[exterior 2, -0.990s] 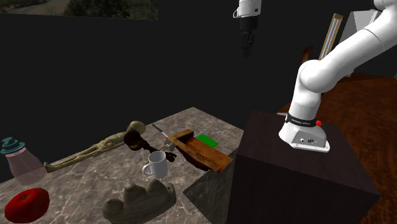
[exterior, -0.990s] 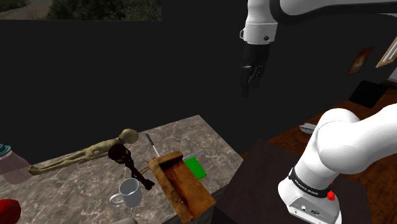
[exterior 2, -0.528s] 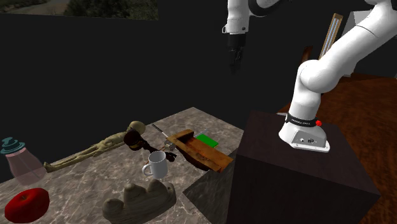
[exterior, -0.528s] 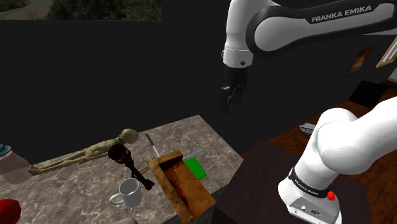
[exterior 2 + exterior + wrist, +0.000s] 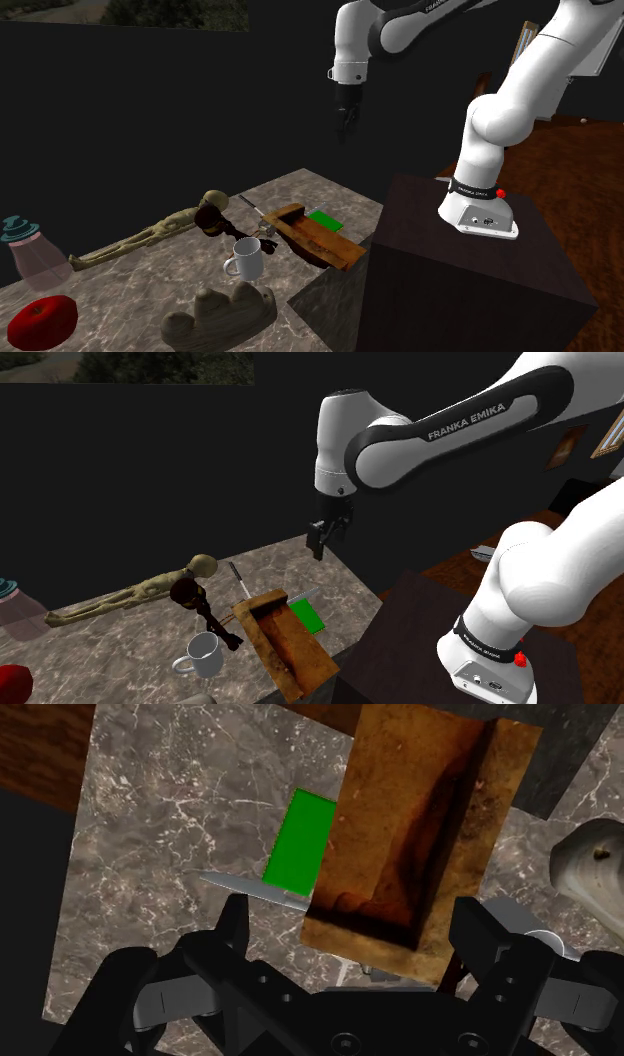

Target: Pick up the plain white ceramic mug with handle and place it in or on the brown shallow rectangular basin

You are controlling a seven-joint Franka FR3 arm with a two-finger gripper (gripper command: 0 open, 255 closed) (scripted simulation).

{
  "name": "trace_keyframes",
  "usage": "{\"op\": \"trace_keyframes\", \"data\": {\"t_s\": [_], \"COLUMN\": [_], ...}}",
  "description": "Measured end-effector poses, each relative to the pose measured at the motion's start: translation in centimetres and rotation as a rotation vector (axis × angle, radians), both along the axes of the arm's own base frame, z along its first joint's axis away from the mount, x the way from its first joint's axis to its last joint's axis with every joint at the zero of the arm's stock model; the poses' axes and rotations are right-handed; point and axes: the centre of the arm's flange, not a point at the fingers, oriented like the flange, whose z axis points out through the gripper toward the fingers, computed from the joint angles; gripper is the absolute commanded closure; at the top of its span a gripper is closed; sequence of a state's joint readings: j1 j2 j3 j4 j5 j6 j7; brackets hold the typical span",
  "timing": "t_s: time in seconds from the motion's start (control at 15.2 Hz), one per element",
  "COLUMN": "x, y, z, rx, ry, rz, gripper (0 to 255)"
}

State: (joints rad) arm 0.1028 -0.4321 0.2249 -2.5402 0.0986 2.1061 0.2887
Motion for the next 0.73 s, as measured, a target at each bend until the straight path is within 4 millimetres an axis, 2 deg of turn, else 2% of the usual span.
{"op": "trace_keyframes", "data": {"t_s": [0.73], "x": [6.2], "y": [8.1], "z": [-9.9], "rx": [0.012], "ry": [-0.054], "rz": [0.012], "gripper": [0]}}
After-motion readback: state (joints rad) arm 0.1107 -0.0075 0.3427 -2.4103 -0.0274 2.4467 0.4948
